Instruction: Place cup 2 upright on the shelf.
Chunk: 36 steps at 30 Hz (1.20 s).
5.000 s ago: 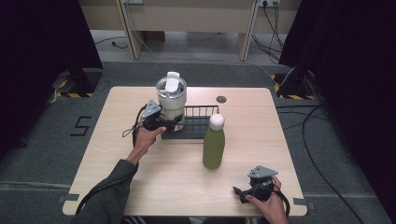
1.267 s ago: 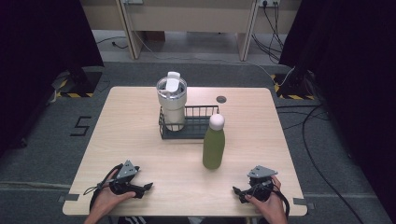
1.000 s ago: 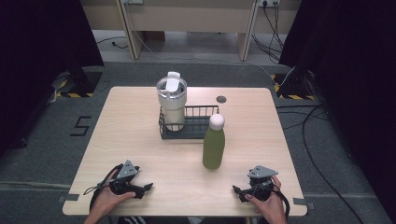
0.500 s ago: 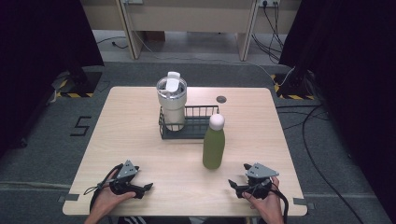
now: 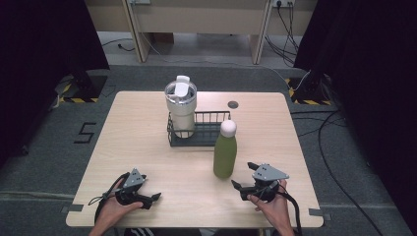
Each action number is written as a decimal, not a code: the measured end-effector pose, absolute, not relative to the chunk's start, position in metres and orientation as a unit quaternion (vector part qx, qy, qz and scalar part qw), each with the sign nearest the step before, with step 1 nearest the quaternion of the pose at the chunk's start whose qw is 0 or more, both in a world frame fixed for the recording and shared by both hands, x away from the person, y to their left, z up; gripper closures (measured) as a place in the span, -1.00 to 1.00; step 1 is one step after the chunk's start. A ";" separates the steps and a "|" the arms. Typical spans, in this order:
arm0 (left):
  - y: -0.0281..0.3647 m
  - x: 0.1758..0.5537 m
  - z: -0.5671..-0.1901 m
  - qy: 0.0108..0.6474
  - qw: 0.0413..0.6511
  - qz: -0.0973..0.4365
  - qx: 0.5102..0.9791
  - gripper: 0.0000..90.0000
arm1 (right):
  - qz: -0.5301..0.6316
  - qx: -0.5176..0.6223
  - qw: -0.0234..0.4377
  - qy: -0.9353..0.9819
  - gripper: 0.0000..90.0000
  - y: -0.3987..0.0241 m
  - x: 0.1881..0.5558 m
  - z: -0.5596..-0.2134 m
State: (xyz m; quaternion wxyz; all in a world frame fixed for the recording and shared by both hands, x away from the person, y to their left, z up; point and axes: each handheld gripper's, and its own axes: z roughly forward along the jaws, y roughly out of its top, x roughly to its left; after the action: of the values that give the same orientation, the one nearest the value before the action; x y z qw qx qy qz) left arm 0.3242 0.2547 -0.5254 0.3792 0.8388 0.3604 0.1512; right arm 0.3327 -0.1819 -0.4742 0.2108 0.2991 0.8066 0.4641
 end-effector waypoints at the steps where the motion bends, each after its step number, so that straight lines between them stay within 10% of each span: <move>1: 0.255 0.324 -0.525 0.360 0.379 0.151 0.839 -0.81 | 0.467 0.300 0.208 0.805 -0.67 -0.180 0.335 -0.474; 36: 0.254 0.325 -0.526 0.361 0.378 0.151 0.839 -0.83 | 0.518 0.290 0.198 0.780 -0.60 -0.140 0.382 -0.479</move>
State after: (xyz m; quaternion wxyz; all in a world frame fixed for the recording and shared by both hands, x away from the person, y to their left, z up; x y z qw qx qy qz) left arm 0.3249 0.2543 -0.5256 0.3783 0.8390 0.3609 0.1510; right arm 0.3820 -0.1397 -0.4790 0.1983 0.2898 0.7801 0.5179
